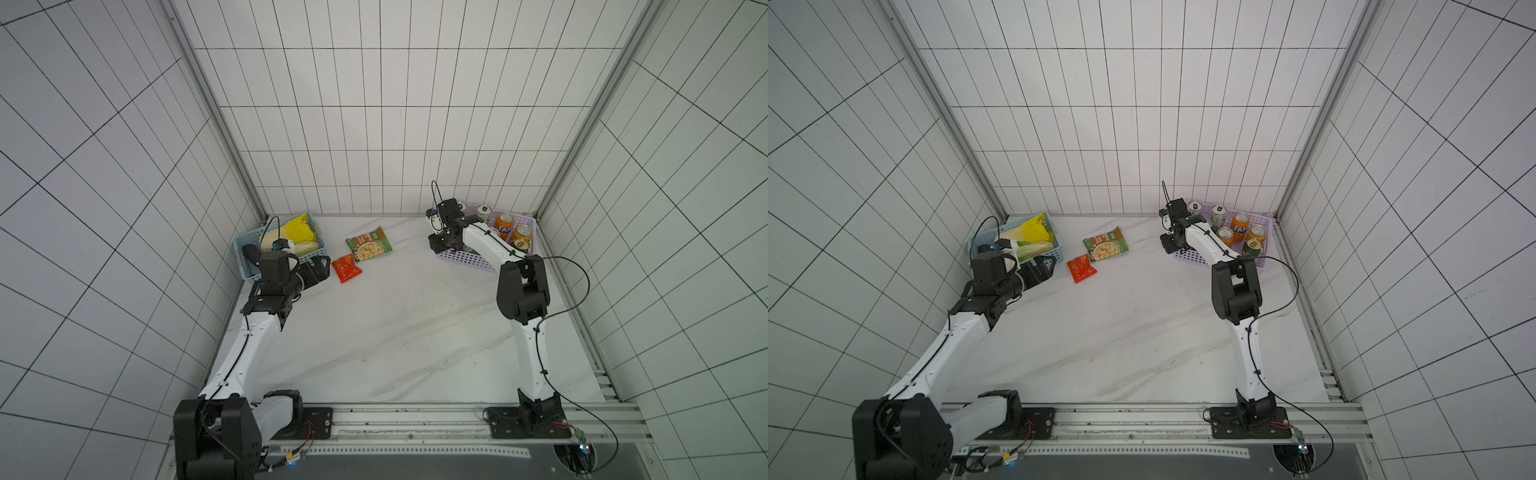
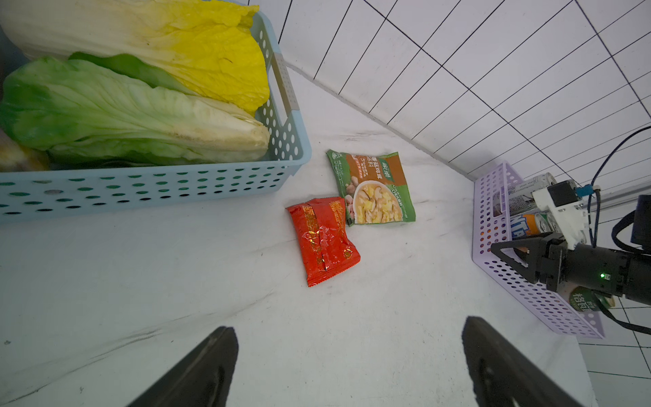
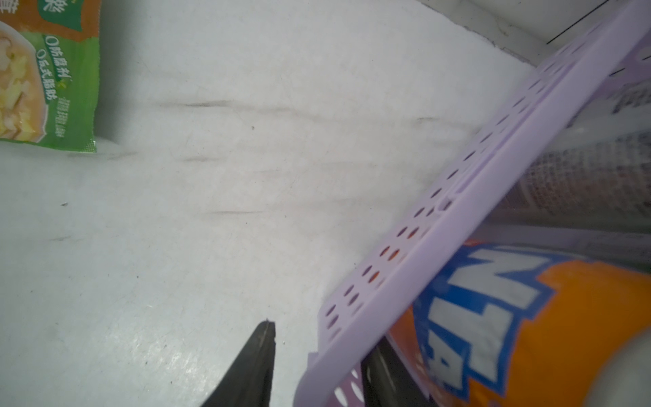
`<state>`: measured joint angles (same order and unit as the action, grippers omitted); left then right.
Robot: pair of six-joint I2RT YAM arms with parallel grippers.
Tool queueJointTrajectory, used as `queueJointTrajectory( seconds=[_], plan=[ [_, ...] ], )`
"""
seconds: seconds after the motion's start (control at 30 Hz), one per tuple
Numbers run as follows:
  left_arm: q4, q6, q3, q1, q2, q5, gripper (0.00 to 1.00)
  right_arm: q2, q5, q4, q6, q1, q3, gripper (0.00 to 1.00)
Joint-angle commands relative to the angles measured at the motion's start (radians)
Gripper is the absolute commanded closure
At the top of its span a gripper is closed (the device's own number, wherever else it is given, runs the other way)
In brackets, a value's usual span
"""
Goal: Take out the drinks from the basket
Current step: Move the basket to the center of the board.
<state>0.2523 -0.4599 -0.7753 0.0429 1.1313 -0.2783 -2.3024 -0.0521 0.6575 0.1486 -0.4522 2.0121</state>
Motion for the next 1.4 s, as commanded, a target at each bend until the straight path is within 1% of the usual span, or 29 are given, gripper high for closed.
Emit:
queueJointTrajectory(
  seconds=[0.0, 0.27, 0.4, 0.47, 0.73, 0.93, 1.37],
  plan=[
    [0.004, 0.01, -0.007, 0.001, 0.008, 0.007, 0.02, -0.018, -0.049, 0.047, 0.015, -0.028, 0.015, 0.61],
    [0.004, 0.011, -0.008, 0.002, 0.01, 0.01, 0.02, 0.035, -0.07, 0.057, 0.032, -0.062, -0.028, 0.7],
    [0.004, 0.01, -0.007, 0.002, 0.012, 0.011, 0.02, 0.071, -0.073, 0.053, 0.029, -0.088, -0.067, 0.71],
    [0.004, 0.011, -0.007, 0.001, 0.01, 0.011, 0.02, 0.086, -0.072, 0.05, 0.027, -0.1, -0.084, 0.74],
    [0.007, 0.015, -0.006, 0.002, 0.007, 0.017, 0.02, 0.158, -0.093, -0.013, -0.019, -0.168, -0.197, 0.75],
    [0.008, 0.016, -0.005, 0.002, 0.005, 0.019, 0.02, 0.188, -0.083, -0.029, -0.052, -0.237, -0.242, 0.74],
    [0.014, 0.025, -0.002, 0.002, -0.011, 0.035, 0.02, 0.239, -0.062, -0.133, -0.177, -0.391, -0.338, 0.74]
  ],
)
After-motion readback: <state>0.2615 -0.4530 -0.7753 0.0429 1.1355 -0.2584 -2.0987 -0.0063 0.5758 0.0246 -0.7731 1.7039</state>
